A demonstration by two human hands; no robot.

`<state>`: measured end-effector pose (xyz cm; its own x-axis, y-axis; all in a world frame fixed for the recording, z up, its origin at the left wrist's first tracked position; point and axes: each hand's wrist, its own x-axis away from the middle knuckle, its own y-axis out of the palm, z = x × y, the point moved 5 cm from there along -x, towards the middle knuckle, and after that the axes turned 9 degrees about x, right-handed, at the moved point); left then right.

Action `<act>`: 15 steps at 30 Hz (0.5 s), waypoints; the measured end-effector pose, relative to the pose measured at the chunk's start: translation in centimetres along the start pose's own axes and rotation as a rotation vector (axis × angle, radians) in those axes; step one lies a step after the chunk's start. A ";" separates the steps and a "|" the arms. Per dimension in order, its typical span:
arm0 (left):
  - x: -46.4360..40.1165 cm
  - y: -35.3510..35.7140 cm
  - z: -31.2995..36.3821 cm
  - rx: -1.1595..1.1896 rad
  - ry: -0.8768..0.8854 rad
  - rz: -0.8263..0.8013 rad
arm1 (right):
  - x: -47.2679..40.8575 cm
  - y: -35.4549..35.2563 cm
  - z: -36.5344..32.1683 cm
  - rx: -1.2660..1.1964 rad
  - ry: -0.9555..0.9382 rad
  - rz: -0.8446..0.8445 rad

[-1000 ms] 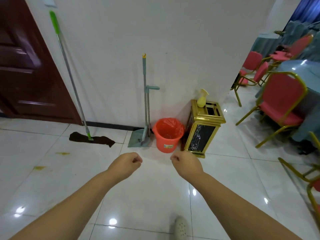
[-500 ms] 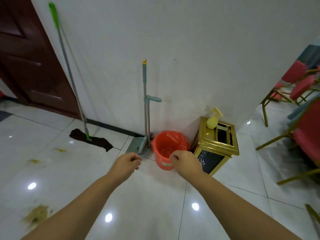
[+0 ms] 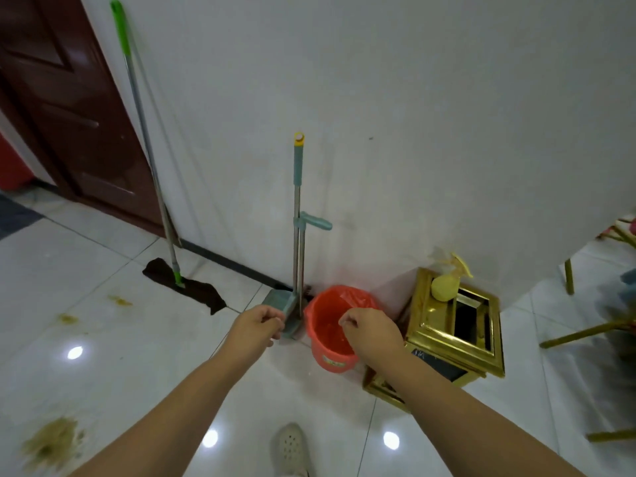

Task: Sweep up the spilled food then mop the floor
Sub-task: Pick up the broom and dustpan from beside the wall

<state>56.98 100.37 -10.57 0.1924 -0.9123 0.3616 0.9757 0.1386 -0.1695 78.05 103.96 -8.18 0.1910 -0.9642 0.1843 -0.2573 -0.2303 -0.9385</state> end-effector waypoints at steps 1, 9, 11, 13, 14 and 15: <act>-1.3 0.3 0.5 0.013 -0.001 0.010 | -1.4 -0.6 0.2 0.023 -0.003 0.011; -13.1 2.0 5.3 0.121 -0.032 0.059 | -13.9 -5.5 1.2 0.089 -0.001 0.049; -15.9 2.5 6.7 0.089 -0.011 0.034 | -16.6 -6.2 1.6 0.073 0.017 0.059; -18.3 3.3 7.8 0.078 -0.008 0.012 | -19.0 -6.4 2.2 0.062 0.025 0.052; -19.2 3.7 8.1 0.080 -0.013 0.008 | -20.1 -6.4 2.4 0.063 0.024 0.037; -20.1 4.0 8.3 0.073 -0.019 0.011 | -21.1 -6.3 2.6 0.064 0.022 0.022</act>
<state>57.89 122.48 -10.93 0.2040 -0.9034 0.3772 0.9785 0.1764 -0.1065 78.14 126.11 -6.89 0.1645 -0.9717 0.1693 -0.2001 -0.2010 -0.9589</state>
